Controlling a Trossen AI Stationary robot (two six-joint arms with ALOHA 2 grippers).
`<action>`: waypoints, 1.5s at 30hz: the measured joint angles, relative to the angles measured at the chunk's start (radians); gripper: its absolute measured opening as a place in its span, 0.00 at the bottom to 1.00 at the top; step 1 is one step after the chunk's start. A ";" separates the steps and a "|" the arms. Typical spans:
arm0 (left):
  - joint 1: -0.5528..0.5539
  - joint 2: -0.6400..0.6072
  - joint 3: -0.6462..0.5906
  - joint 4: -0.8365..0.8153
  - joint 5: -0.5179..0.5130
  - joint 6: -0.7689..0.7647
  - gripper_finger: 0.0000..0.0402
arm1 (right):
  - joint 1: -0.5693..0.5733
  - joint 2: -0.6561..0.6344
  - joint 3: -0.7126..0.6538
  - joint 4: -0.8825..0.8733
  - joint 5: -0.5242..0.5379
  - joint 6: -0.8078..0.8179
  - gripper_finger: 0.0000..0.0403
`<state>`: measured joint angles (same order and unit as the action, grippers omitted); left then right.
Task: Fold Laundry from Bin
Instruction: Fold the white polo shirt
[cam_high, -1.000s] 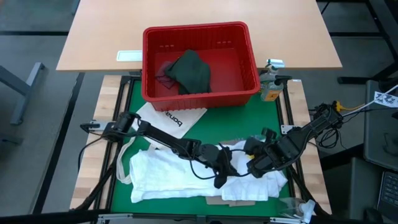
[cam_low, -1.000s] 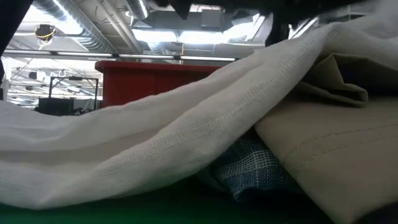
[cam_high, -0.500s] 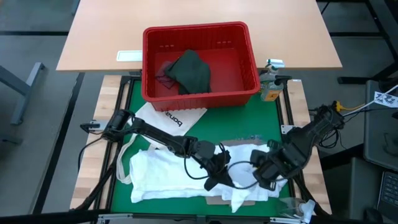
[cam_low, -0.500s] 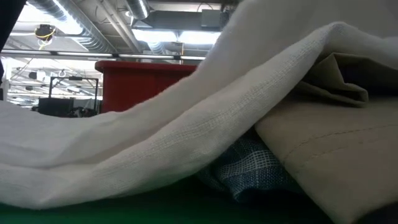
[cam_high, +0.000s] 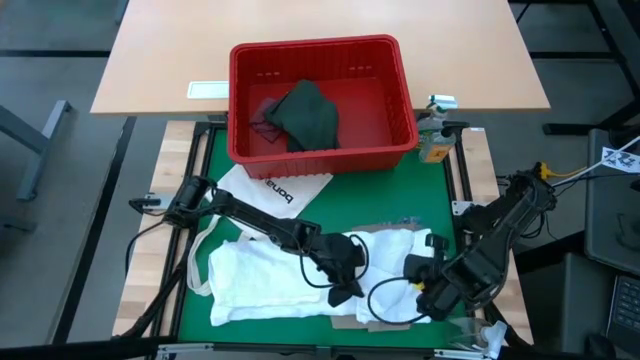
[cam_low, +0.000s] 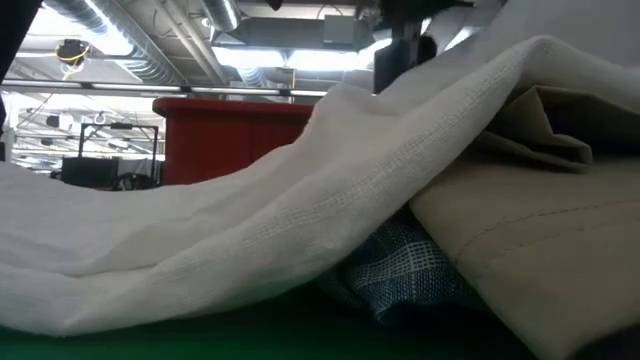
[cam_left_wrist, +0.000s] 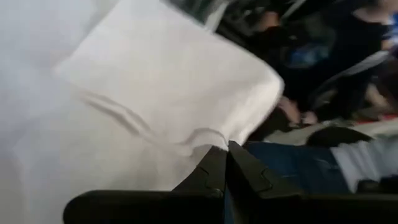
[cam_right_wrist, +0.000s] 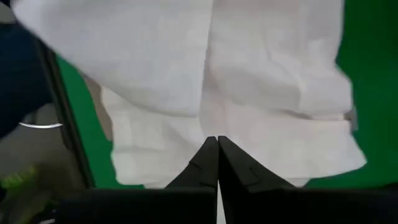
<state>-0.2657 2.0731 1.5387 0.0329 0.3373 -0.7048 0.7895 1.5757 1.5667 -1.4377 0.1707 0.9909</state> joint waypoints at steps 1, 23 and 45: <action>0.001 0.000 0.000 -0.011 -0.014 0.000 0.00 | 0.005 0.000 -0.026 0.014 0.000 0.003 0.00; 0.002 0.000 0.000 0.083 -0.059 0.035 0.00 | 0.003 0.001 -0.434 0.338 -0.266 -0.030 0.00; -0.001 0.000 0.000 0.113 -0.119 0.035 0.00 | 0.003 -0.001 -0.439 0.147 -0.503 -0.031 0.00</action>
<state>-0.2668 2.0733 1.5387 0.1461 0.2180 -0.6697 0.7925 1.5743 1.1282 -1.2906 -0.3324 0.9604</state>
